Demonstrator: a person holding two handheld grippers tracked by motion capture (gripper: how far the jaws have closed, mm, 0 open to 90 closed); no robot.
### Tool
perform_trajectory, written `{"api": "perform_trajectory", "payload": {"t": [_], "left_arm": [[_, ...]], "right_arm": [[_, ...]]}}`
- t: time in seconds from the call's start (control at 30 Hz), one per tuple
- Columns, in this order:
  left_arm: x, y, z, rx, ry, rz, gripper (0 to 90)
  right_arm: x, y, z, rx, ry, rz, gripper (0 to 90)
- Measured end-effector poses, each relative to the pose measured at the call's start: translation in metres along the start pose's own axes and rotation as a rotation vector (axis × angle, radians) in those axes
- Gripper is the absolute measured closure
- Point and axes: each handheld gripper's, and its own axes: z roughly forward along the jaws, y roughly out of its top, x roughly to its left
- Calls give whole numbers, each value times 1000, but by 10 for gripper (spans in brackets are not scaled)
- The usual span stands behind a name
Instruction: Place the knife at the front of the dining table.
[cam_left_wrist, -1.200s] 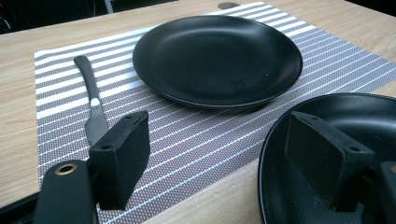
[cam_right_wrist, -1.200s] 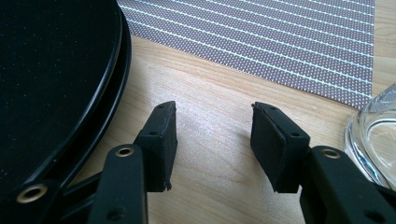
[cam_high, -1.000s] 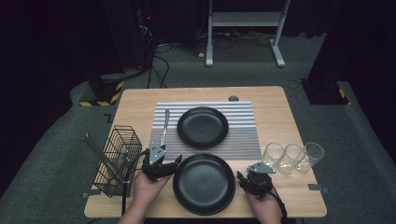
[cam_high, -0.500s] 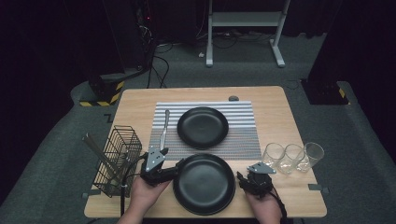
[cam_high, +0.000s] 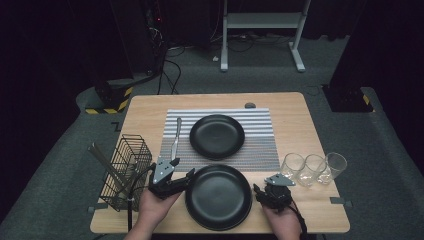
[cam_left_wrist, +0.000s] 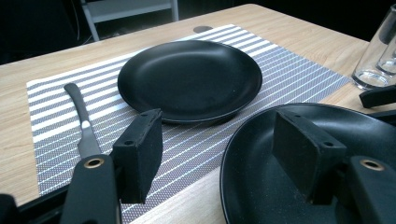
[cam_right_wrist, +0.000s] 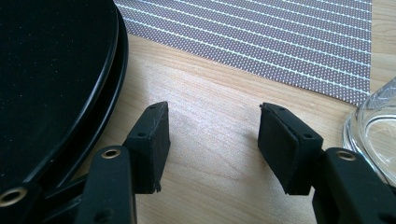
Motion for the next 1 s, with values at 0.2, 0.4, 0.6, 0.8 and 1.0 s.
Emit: {"api": "perform_trajectory", "payload": {"t": [0.2,0.4,0.6,0.8,1.0], "left_arm": [[2,-1,1,16,-5,-18,326],[0,6,-10,-18,9,-15,345],[0,11,-21,-43,19,-11,392],[1,19,-36,-95,21,-26,422],[9,23,-45,-108,22,-40,471]], "right_arm": [[0,0,0,0,0,1,431],[0,-1,-1,-1,3,-4,428],[0,-1,-1,0,5,-5,426],[0,-1,-1,0,5,-6,426],[1,-1,-1,-1,4,-7,427]]}}
